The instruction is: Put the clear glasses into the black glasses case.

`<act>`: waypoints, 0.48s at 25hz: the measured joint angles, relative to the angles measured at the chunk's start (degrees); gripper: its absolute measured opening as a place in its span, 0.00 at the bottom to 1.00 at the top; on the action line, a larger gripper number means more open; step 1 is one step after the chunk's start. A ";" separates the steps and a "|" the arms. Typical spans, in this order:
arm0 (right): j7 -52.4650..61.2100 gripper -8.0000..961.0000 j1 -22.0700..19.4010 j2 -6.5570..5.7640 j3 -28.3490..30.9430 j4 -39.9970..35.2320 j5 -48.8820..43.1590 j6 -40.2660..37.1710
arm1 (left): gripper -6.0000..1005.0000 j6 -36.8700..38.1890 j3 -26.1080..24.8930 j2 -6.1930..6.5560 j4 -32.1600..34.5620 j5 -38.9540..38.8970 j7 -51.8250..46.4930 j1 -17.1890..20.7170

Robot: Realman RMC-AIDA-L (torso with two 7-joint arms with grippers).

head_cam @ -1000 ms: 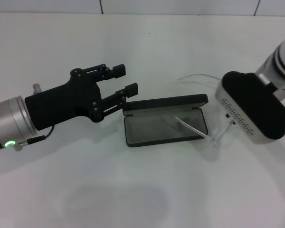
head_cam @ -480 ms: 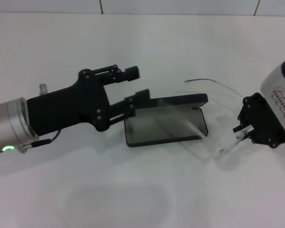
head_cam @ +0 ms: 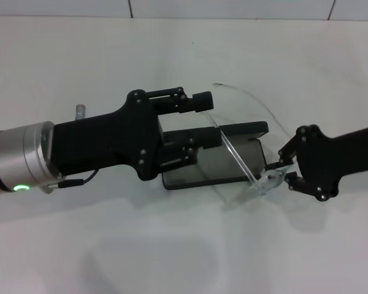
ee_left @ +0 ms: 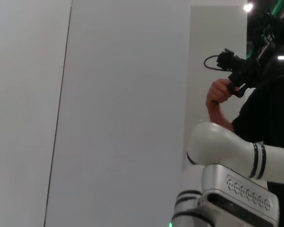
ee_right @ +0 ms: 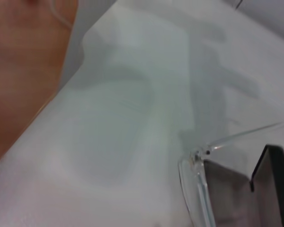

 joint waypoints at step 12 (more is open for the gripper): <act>-19.95 0.12 -5.66 -0.42 4.82 12.35 19.79 -1.02 | 0.51 -0.10 -1.84 0.09 0.02 -0.06 -0.99 -0.88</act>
